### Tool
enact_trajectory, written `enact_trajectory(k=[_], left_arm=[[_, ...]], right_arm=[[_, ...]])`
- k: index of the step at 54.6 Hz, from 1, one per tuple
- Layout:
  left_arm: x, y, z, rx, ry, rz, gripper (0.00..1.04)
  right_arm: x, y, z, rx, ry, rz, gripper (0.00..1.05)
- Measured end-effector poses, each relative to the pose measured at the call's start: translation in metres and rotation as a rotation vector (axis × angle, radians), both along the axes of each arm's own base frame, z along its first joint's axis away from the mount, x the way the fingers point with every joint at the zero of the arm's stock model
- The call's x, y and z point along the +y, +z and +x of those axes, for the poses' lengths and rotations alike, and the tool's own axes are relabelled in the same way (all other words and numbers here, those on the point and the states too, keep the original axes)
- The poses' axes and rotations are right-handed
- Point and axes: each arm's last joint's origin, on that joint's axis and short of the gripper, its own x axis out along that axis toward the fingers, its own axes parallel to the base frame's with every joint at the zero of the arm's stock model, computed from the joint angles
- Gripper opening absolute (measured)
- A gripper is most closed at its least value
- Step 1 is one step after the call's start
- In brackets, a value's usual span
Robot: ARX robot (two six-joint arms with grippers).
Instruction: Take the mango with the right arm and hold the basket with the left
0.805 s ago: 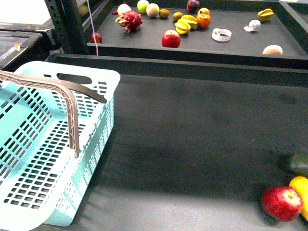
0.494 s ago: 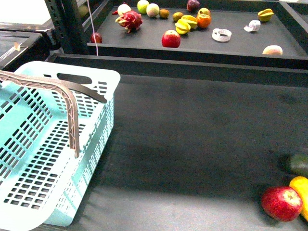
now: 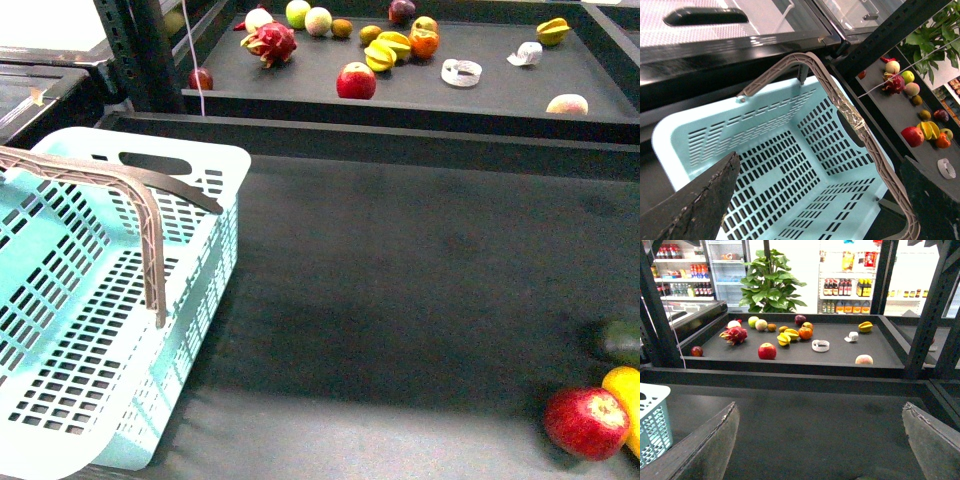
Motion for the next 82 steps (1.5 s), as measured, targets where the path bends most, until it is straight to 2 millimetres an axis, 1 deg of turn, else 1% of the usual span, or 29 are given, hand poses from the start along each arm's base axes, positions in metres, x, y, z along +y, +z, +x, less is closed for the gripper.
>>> enact_trajectory(k=[7, 17, 23, 38, 52, 53, 63, 69, 70, 74, 82], left_arm=[[-0.002, -0.007, 0.039, 0.035, -0.029, -0.08, 0.96], [-0.009, -0.027, 0.1, 0.135, -0.078, -0.165, 0.96], [-0.012, -0.036, 0.128, 0.159, -0.079, -0.191, 0.96], [-0.026, -0.047, 0.155, 0.18, -0.11, -0.22, 0.96], [-0.041, -0.048, 0.176, 0.184, -0.128, -0.249, 0.96], [-0.041, -0.049, 0.176, 0.184, -0.129, -0.249, 0.95], [-0.048, -0.048, 0.179, 0.185, -0.144, -0.256, 0.61], [-0.05, -0.048, 0.179, 0.183, -0.145, -0.261, 0.41], [-0.05, -0.048, 0.179, 0.182, -0.145, -0.262, 0.39], [-0.05, -0.049, 0.177, 0.176, -0.139, -0.281, 0.25], [-0.05, -0.05, 0.171, 0.166, -0.127, -0.338, 0.09]], right_arm=[[0.0, 0.0, 0.0, 0.0, 0.0, 0.0, 0.97], [0.0, 0.0, 0.0, 0.0, 0.0, 0.0, 0.97], [0.0, 0.0, 0.0, 0.0, 0.0, 0.0, 0.97], [0.0, 0.0, 0.0, 0.0, 0.0, 0.0, 0.97], [0.0, 0.0, 0.0, 0.0, 0.0, 0.0, 0.97], [0.0, 0.0, 0.0, 0.0, 0.0, 0.0, 0.97], [0.0, 0.0, 0.0, 0.0, 0.0, 0.0, 0.97], [0.0, 0.0, 0.0, 0.0, 0.0, 0.0, 0.97], [0.0, 0.0, 0.0, 0.0, 0.0, 0.0, 0.97], [0.0, 0.0, 0.0, 0.0, 0.0, 0.0, 0.97], [0.0, 0.0, 0.0, 0.0, 0.0, 0.0, 0.97]])
